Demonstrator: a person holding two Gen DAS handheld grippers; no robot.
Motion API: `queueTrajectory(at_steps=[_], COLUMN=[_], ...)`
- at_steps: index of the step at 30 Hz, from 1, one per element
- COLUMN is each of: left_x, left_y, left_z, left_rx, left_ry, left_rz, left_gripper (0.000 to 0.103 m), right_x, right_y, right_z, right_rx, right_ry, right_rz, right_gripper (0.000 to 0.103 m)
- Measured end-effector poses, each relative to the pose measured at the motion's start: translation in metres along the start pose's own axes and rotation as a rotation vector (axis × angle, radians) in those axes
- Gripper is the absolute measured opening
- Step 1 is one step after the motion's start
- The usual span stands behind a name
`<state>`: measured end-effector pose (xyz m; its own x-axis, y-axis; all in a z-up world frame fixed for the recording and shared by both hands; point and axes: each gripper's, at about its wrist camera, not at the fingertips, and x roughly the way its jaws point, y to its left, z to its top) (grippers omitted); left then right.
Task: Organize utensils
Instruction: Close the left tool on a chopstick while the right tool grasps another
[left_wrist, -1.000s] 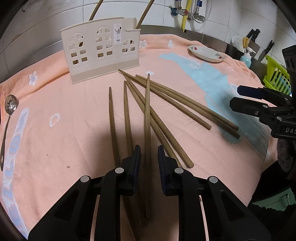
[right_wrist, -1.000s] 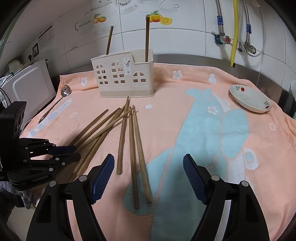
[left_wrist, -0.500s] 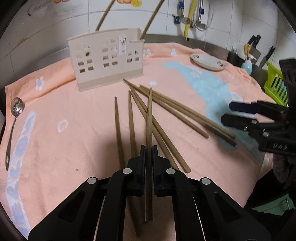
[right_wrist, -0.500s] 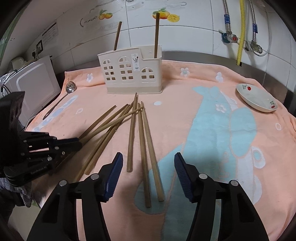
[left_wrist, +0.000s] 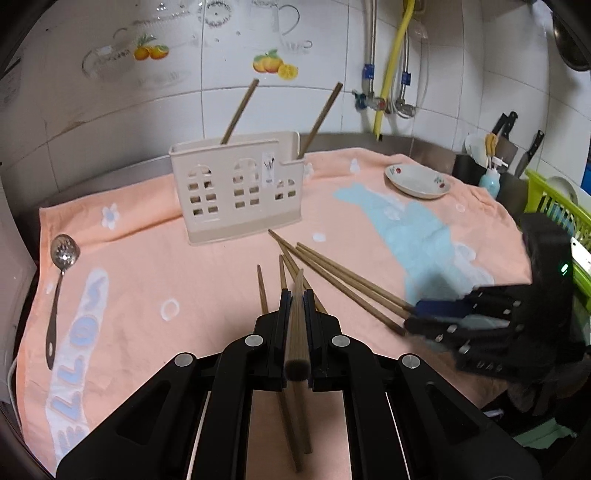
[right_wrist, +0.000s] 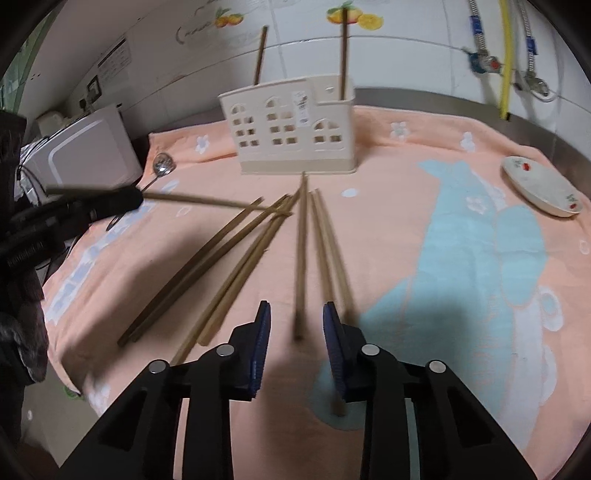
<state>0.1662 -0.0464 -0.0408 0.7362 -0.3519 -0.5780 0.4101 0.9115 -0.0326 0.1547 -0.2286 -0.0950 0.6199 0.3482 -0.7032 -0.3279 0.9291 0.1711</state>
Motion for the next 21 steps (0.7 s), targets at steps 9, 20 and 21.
queueTrajectory(at_steps=[9,20,21], left_x=[-0.006,-0.002,-0.001], left_y=[0.011,0.019,0.020], left_z=[-0.001,-0.002,-0.002], left_rx=[-0.019,-0.032,-0.036], left_ry=[-0.012,-0.011,-0.009], left_rz=[0.008,-0.007,-0.008], left_gripper=[0.005,0.005,0.005], right_x=[0.024,0.041,0.041], right_y=[0.001,0.000,0.001], right_z=[0.008,0.015,0.015], right_rx=[0.005,-0.001,-0.006], right_ry=[0.031,0.057,0.057], right_rz=[-0.013,-0.061,-0.069], right_gripper=[0.018,0.008,0.007])
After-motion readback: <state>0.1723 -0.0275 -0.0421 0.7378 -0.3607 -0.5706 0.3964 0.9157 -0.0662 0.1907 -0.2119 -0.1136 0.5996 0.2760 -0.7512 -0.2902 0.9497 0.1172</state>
